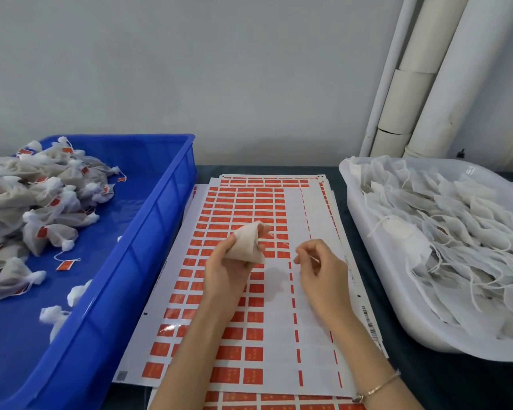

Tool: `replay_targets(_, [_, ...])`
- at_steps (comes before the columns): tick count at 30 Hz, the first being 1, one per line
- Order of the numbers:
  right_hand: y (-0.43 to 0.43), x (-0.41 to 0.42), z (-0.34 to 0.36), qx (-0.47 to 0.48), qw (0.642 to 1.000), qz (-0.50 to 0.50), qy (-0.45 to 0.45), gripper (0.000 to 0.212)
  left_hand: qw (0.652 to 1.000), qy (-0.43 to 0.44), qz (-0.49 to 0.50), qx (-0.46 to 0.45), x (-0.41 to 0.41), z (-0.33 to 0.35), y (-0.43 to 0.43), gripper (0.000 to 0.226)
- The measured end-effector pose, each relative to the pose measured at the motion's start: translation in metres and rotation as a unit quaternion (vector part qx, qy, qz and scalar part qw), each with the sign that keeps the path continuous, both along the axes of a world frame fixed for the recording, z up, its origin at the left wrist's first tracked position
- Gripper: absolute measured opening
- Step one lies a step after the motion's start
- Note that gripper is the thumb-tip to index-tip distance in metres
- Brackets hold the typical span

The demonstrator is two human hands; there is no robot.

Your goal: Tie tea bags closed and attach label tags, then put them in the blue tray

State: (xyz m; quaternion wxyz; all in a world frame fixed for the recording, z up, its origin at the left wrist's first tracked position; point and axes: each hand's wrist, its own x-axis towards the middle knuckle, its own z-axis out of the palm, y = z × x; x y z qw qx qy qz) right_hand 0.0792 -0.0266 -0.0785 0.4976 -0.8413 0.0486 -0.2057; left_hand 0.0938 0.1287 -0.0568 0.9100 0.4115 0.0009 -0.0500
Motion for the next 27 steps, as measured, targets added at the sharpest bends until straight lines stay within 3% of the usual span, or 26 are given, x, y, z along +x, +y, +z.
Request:
replay_targets(3, [0.002, -0.003, 0.000, -0.031, 0.999, 0.037, -0.008, 0.005, 0.990, -0.024, 0.051, 0.129, -0.001, -0.005, -0.003, 0.029])
replay_targets(7, [0.004, -0.006, 0.003, -0.037, 0.995, 0.080, -0.036, 0.008, 0.932, -0.076, 0.100, 0.340, 0.000, -0.013, -0.008, 0.016])
replay_targets(11, [0.007, -0.008, 0.007, -0.023, 0.992, 0.111, -0.063, 0.017, 0.883, -0.149, 0.094, 0.436, -0.002, -0.018, -0.012, 0.013])
replay_targets(14, [0.008, -0.009, 0.010, -0.008, 0.989, 0.129, -0.078, 0.022, 0.819, -0.201, 0.123, 0.523, -0.001, -0.021, -0.013, 0.020])
replay_targets(19, [0.011, -0.010, 0.008, 0.000, 0.983, 0.164, -0.086, 0.010, 0.763, -0.267, 0.139, 0.572, 0.001, -0.025, -0.011, 0.029])
replay_targets(23, [0.012, -0.011, 0.007, 0.017, 0.980, 0.178, -0.090, 0.010, 0.757, -0.299, 0.135, 0.566, -0.001, -0.025, -0.011, 0.029])
replay_targets(27, [0.014, -0.012, 0.009, 0.068, 0.978, 0.176, -0.086, 0.009, 0.818, -0.243, 0.113, 0.509, -0.002, -0.023, -0.010, 0.024])
